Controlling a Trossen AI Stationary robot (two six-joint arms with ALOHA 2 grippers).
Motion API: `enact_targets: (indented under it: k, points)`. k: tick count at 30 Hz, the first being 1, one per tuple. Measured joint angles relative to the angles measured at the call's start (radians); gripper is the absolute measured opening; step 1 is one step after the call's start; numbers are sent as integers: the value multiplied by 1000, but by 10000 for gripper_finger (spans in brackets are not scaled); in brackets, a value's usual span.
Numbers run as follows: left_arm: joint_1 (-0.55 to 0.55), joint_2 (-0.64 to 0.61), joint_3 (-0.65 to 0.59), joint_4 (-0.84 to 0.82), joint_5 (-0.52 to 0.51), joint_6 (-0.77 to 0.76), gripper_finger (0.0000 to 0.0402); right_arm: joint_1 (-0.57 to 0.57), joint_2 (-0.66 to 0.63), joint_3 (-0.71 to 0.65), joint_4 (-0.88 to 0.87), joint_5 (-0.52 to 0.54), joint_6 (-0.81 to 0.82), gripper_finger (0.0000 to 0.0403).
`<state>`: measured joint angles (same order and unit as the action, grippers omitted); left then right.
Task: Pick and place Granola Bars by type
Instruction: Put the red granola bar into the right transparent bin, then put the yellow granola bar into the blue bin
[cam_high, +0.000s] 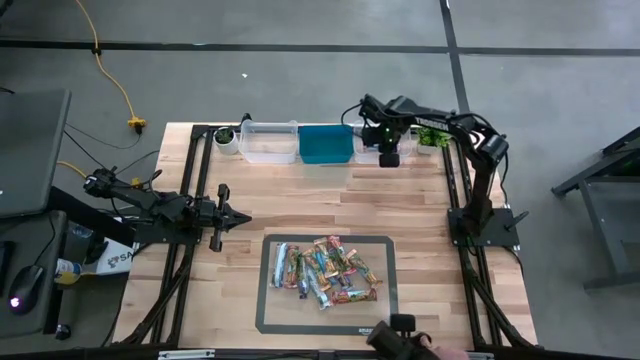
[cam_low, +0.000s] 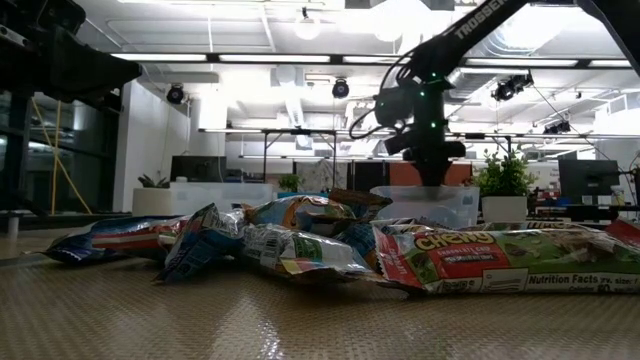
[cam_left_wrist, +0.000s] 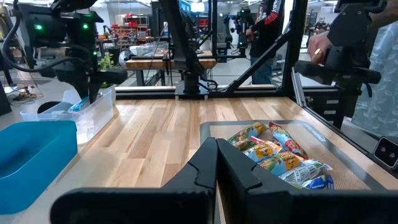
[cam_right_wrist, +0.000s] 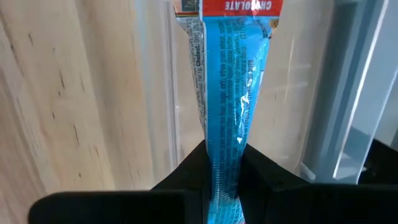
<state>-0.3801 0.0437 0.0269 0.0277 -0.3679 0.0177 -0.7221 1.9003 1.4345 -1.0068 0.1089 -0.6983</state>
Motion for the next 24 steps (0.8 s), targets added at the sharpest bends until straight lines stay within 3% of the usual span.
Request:
enact_targets:
  k: [24]
  points:
    - [0, 0, 0, 0, 0, 0, 1, 5, -25, 0, 38, -14, 87, 108]
